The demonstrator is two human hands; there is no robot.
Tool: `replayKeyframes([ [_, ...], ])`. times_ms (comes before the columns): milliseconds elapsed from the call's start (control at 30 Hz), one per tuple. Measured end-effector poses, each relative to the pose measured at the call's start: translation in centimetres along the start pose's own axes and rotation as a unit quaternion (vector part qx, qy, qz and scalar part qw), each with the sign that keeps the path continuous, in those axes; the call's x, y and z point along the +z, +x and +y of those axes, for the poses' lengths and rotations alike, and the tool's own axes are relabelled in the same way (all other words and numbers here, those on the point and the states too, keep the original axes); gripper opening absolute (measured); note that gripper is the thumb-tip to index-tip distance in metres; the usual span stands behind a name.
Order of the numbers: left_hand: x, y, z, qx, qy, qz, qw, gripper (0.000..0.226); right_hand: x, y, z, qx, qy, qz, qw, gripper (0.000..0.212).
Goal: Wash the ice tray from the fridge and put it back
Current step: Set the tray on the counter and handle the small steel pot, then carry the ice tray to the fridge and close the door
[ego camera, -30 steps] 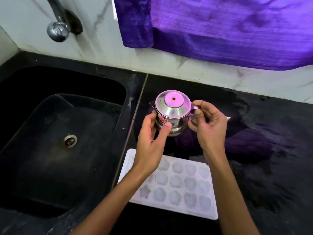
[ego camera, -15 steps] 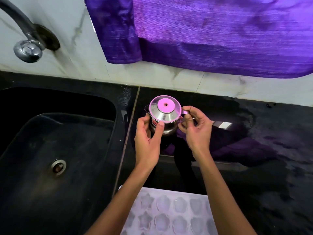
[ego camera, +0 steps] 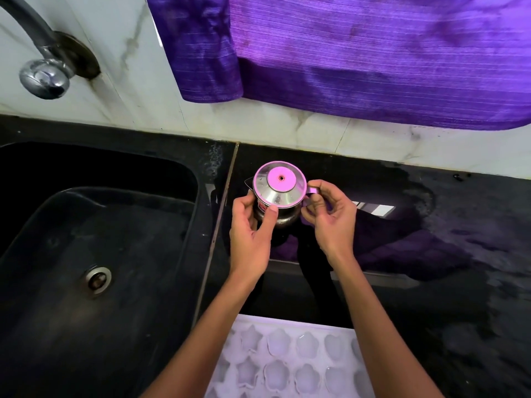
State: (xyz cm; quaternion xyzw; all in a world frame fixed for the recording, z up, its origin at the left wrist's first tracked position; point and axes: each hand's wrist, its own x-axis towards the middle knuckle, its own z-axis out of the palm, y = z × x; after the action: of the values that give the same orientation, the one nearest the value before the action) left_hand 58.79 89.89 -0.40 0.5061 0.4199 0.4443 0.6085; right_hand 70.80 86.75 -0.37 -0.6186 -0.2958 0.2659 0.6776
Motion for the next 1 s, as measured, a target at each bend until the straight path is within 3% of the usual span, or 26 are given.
replayKeyframes([
  [200, -0.9, -0.1, 0.9, -0.012, 0.058, -0.032, 0.998, 0.03, -1.2, -0.2, -0.8, 0.012, -0.075, -0.051, 0.996, 0.025],
  [333, -2.4, -1.1, 1.4, -0.006, 0.097, -0.031, 0.995, 0.024, -2.7, -1.0, -1.3, 0.008, -0.181, -0.064, 0.981, 0.042],
  [567, -8.6, -6.4, 2.3, -0.012, 0.129, 0.008, 0.992, 0.022, -6.7, -7.4, -3.3, 0.019, -0.179, -0.108, 0.978, 0.027],
  [833, -13.6, -12.1, 2.0, -0.035, 0.175, -0.023, 0.984, 0.026, -12.3, -15.4, -3.0, 0.032, -0.298, -0.06, 0.952, 0.03],
  [1000, -13.7, -14.6, 1.6, -0.05, 0.166, -0.029, 0.984, 0.023, -14.1, -18.6, -2.3, 0.088, -0.281, -0.011, 0.956, 0.039],
])
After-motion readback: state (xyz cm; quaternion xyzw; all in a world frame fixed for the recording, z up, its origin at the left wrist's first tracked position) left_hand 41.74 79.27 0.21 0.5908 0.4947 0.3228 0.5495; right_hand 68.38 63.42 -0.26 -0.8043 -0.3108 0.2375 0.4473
